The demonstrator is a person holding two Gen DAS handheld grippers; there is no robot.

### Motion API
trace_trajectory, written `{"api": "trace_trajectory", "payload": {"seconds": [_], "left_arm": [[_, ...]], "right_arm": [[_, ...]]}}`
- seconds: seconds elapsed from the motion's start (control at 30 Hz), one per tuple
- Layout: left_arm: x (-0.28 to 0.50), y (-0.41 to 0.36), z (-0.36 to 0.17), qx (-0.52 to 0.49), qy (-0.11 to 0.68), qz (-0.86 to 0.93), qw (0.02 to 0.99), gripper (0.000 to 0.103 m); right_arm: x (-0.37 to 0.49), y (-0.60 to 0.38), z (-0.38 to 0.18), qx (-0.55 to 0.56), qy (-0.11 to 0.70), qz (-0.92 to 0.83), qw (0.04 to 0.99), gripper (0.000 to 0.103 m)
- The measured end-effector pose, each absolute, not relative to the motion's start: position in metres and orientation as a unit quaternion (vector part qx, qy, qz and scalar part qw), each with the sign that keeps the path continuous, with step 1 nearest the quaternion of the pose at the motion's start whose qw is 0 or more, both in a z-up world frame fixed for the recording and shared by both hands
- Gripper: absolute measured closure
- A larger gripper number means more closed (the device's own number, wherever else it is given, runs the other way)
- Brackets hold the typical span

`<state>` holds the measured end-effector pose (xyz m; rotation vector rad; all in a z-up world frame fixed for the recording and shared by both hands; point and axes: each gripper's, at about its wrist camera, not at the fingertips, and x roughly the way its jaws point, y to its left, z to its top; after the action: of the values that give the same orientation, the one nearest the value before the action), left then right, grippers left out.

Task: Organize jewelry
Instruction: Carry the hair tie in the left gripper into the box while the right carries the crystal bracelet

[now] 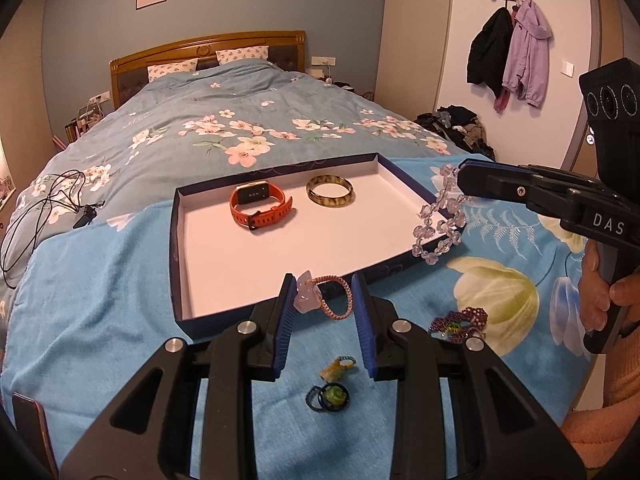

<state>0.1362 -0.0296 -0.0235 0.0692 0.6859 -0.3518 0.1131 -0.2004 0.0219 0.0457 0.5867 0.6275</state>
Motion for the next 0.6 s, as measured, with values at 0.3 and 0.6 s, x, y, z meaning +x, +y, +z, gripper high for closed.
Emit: {"api": "trace_trajectory", "payload": {"seconds": [0.3,0.6], "left_arm": [[0.149,-0.028,-0.021,0.036,0.330,-0.163,0.929,0.075],[0.165,-0.026,-0.021,0.035,0.330,-0.153,0.931,0.075]], "right_arm": [[0.130,-0.195,0.027,0.019,0.279,0.303,0.911,0.095],[0.146,-0.189,0.028,0.023,0.283,0.304,0.909,0.095]]}}
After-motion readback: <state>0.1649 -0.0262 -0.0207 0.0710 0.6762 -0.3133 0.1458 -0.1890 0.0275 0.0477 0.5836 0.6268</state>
